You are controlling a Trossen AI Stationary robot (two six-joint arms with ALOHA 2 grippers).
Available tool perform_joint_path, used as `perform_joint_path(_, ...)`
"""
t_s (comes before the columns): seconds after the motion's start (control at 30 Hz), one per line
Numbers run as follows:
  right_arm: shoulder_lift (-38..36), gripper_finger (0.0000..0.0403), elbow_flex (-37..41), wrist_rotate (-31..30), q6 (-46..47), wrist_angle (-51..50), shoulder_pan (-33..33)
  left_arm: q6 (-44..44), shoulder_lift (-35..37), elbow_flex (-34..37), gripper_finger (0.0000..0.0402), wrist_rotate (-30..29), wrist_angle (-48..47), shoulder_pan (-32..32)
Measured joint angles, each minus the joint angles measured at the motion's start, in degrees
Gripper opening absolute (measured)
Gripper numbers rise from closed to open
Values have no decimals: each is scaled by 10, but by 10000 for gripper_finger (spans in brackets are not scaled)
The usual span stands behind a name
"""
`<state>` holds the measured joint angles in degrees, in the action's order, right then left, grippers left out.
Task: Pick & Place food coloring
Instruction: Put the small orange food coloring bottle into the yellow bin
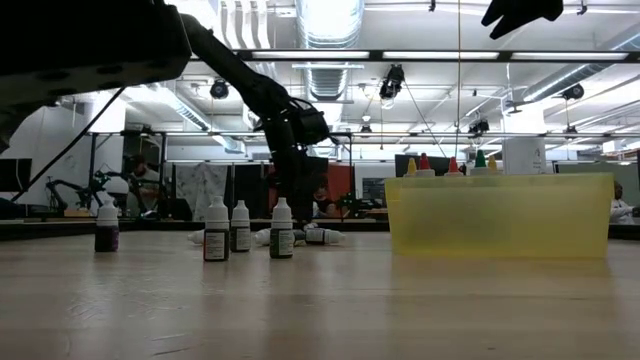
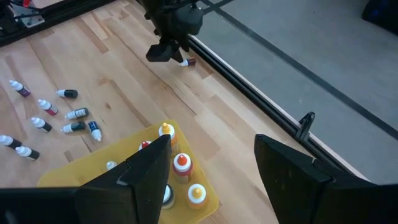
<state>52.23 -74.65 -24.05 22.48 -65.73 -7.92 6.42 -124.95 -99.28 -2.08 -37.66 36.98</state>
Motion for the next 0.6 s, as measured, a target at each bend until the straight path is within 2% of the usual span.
perform_joint_path(0.33, 0, 221, 0, 0, 0, 0, 0, -93, 0, -13, 172, -1, -1, -15)
perform_joint_path(0.6, 0, 221, 0, 0, -1, 0, 0, -138, -3, -13, 172, -58, 0, -21)
